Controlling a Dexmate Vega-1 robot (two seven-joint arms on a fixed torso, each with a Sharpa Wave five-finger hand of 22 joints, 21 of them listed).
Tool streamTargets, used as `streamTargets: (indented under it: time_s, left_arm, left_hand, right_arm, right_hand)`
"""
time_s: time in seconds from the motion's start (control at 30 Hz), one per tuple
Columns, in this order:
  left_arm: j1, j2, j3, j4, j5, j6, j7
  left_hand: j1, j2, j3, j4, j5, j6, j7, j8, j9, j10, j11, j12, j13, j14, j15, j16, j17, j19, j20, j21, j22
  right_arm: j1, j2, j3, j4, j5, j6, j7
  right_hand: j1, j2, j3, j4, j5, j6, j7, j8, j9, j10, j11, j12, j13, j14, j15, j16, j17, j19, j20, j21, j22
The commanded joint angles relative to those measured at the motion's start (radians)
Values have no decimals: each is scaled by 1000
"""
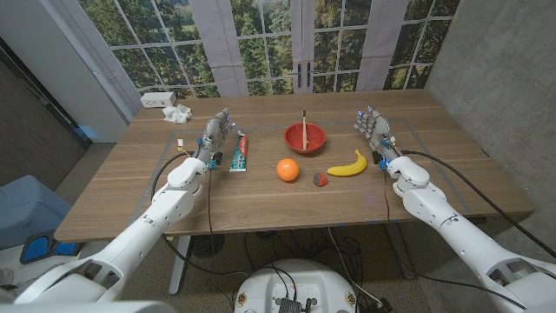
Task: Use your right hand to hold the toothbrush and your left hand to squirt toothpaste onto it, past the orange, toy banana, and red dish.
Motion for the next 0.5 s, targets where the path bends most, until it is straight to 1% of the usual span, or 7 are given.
streamTargets:
  time_s: [0.03,0.1,0.2,0.37,0.43,0.47,0.5]
  left_arm:
    - [9,-4,1,-33,25,17,66]
    - [12,0,4,-42,42,20,87]
    - [13,-2,2,-44,38,22,89]
    - [13,1,1,-40,38,24,87]
    - [13,2,-1,-37,37,21,83]
    - [13,4,-1,-37,37,20,81]
    - [14,6,-2,-36,37,18,79]
  left_hand:
    - [6,67,5,-8,6,-3,-2,7,4,-7,-3,8,2,-33,-13,6,2,6,-12,3,1]
    - [6,63,3,-12,6,-1,-5,7,4,-5,-5,9,2,-29,-13,7,1,9,-10,3,1]
    - [8,56,-2,-23,5,5,-6,10,5,3,-4,11,1,-20,-8,8,0,21,-2,2,1]
    - [10,52,-5,-34,4,10,-8,12,5,8,-7,12,1,-12,-5,8,-1,33,6,2,2]
    - [10,52,-6,-35,4,11,-9,12,5,10,-7,13,1,-10,-5,8,-1,34,7,2,2]
    - [11,52,-6,-37,4,12,-8,12,5,10,-7,13,1,-10,-4,8,-1,36,8,1,2]
    - [11,52,-6,-38,4,12,-8,12,5,11,-6,13,1,-10,-5,8,-1,36,8,1,2]
  right_arm:
    - [20,26,6,70,16,9,4]
    - [24,27,5,80,15,12,8]
    - [26,31,6,87,17,16,10]
    - [22,27,-1,74,6,2,-9]
    - [17,30,-6,63,-10,1,-36]
    - [14,28,-10,52,-25,0,-54]
    - [10,26,-14,38,-39,-1,-73]
  right_hand:
    - [16,38,5,-3,5,12,4,7,2,8,4,4,3,3,-23,7,2,10,-26,5,5]
    - [18,37,5,-7,4,12,5,6,2,9,4,4,3,6,-15,7,1,11,-22,3,5]
    - [20,35,4,-10,2,14,7,7,2,12,5,4,3,7,-12,7,0,14,-15,2,5]
    - [25,33,2,-18,0,19,12,8,3,21,9,6,3,15,-4,8,-2,21,-8,-2,6]
    - [27,33,3,-21,-1,21,14,8,3,24,11,7,4,18,-2,8,-3,23,-5,-2,6]
    - [32,33,5,-26,-1,23,15,9,3,26,12,7,4,21,1,8,-4,26,-2,-3,6]
    - [43,33,9,-38,-3,25,17,9,3,31,17,7,3,29,5,9,-8,33,5,-5,6]
